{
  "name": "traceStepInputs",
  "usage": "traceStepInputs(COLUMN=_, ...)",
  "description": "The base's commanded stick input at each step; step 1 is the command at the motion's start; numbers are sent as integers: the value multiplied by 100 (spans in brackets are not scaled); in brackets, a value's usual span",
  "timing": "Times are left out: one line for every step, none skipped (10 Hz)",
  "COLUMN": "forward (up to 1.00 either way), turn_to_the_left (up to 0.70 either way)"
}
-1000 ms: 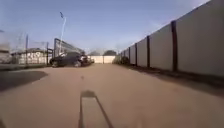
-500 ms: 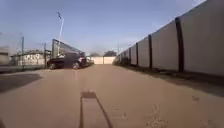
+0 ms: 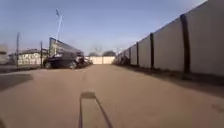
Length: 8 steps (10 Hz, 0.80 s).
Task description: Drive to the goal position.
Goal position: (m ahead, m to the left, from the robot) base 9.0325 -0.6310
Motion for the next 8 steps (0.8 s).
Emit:
traceStepInputs(forward=100, turn_to_the_left=0)
traceStepInputs(forward=100, turn_to_the_left=0)
traceStepInputs(forward=100, turn_to_the_left=0)
traceStepInputs(forward=100, turn_to_the_left=0)
traceStepInputs(forward=100, turn_to_the_left=0)
traceStepInputs(forward=100, turn_to_the_left=0)
traceStepInputs(forward=100, turn_to_the_left=0)
traceStepInputs(forward=100, turn_to_the_left=0)
